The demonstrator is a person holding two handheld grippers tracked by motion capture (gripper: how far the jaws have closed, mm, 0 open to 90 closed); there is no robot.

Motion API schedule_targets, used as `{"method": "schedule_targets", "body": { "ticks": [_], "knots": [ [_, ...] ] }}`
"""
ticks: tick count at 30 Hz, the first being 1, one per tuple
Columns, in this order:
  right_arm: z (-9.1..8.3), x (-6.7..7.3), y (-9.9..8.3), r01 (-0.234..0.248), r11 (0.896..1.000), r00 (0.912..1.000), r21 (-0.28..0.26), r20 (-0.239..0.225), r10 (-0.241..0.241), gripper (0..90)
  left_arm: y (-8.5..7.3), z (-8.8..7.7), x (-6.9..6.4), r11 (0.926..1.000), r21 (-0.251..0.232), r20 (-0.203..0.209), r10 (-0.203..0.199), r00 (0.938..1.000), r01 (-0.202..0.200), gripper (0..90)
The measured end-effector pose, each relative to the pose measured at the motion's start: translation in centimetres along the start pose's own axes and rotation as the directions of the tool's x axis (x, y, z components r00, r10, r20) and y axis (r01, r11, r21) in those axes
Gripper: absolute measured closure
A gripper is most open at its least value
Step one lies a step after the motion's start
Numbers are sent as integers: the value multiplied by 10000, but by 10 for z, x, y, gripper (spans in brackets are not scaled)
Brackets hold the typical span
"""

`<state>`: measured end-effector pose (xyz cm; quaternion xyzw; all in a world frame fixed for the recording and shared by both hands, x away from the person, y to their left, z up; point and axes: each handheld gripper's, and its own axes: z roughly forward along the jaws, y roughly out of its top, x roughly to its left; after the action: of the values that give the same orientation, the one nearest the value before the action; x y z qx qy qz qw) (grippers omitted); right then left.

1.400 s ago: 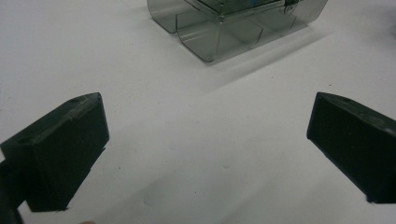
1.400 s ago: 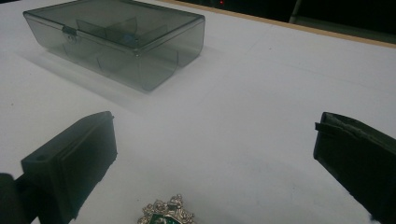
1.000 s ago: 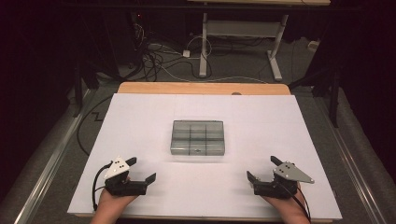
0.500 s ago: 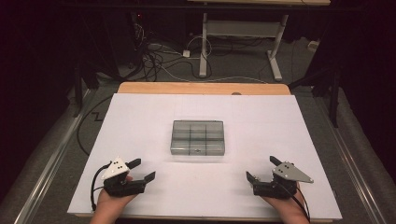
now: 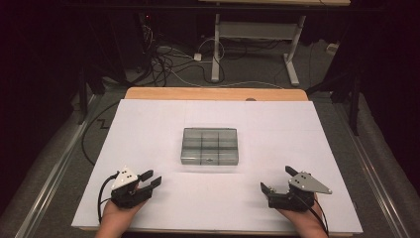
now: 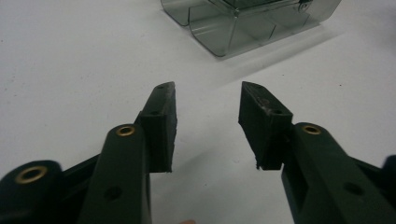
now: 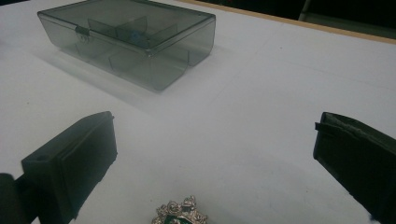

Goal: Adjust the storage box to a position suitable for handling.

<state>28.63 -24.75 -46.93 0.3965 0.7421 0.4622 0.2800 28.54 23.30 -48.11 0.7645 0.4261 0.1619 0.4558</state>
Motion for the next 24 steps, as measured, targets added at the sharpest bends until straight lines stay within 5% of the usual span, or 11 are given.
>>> {"method": "schedule_targets", "body": {
  "ticks": [13, 24],
  "knots": [
    [0, 0, 0, -26, 10000, 10000, 19, -27, 26, 1, 1, 1, 0, 9994, 324, 324, 76, 9994, -86, 824],
    [1, 0, 1, -24, 10000, 10000, 27, -25, 24, 1, 3, 1, 3, 9997, 127, 546, -204, 9983, 197, 875]
  ]
}}
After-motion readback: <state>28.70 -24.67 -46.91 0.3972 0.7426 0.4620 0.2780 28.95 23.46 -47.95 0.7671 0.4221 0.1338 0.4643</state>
